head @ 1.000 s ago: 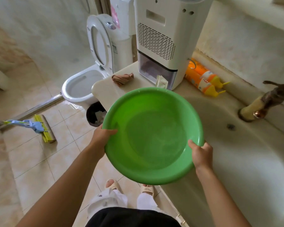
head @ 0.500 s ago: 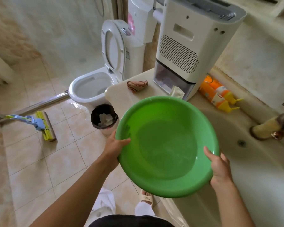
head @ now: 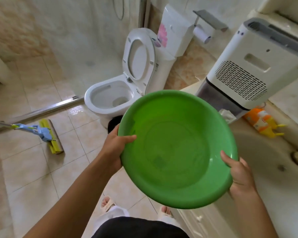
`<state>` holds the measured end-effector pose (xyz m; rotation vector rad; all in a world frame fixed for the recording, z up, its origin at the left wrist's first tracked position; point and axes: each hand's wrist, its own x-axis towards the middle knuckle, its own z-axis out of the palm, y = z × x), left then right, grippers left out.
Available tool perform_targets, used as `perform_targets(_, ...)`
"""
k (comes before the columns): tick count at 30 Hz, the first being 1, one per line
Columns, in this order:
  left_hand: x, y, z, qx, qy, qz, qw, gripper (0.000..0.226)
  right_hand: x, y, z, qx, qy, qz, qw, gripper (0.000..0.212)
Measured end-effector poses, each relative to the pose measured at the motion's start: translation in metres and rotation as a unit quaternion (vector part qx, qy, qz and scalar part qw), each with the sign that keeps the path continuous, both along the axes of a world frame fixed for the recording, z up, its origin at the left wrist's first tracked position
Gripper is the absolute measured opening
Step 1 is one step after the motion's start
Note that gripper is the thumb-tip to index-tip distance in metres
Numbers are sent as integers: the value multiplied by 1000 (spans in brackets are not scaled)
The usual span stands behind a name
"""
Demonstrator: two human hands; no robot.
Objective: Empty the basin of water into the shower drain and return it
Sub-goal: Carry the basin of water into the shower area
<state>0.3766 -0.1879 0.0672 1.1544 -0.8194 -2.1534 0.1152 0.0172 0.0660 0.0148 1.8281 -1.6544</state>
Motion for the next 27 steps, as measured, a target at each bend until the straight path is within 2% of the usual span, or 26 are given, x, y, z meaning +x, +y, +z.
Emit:
perform_targets(4, 55, -41, 5, 9, 2, 32, 999, 52, 40, -62, 11, -16, -8, 38, 999, 34)
perform_targets(11, 143, -105, 7, 8, -1, 153, 988, 52, 97, -200, 33, -51, -15, 148, 988, 26)
perform_targets(16, 192, -153, 20, -8, 0, 245, 970, 52, 135, -307, 44, -59, -11, 245, 968, 29)
perform_targets(22, 231, -207, 32, -26, -16, 312, 950, 48, 169, -414, 48, -82, 5, 330, 940, 26)
perform_targets(27, 254, -254, 41, -21, -23, 359, 933, 49, 194, -504, 52, -105, -34, 410, 905, 25)
